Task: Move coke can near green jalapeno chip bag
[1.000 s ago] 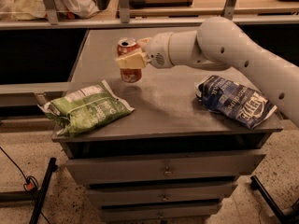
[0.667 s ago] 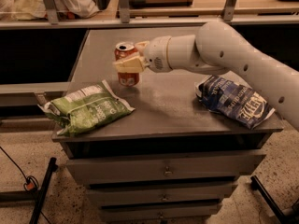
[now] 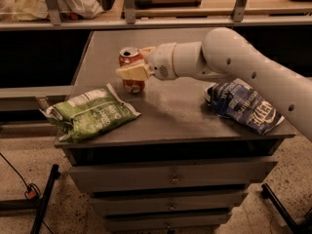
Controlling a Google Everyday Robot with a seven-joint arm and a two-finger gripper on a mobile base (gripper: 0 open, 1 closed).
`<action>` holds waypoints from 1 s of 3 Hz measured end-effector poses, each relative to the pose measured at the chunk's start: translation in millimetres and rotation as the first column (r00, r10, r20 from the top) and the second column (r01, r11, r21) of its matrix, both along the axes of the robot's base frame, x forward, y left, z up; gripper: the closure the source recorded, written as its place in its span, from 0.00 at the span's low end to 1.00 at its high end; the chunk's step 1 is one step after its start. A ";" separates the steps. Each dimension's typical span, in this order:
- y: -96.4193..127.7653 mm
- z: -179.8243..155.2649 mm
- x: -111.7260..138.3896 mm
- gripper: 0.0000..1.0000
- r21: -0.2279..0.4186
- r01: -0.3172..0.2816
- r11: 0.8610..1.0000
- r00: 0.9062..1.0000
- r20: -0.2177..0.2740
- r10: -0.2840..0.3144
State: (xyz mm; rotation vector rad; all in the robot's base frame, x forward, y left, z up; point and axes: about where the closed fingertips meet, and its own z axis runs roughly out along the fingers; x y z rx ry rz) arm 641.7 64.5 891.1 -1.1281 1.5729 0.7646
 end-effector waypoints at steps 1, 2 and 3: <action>0.1 -3.7 1.0 0.00 -0.002 -0.006 1.000 1.000 -0.004 0.006; 0.1 -7.0 2.6 0.00 -0.009 -0.013 1.000 1.000 -0.008 0.013; -7.6 -7.8 9.9 0.00 -0.037 -0.008 0.999 1.000 0.003 0.008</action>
Offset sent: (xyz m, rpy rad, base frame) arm 0.0066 -0.0058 -0.0111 -0.0194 0.0130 0.0132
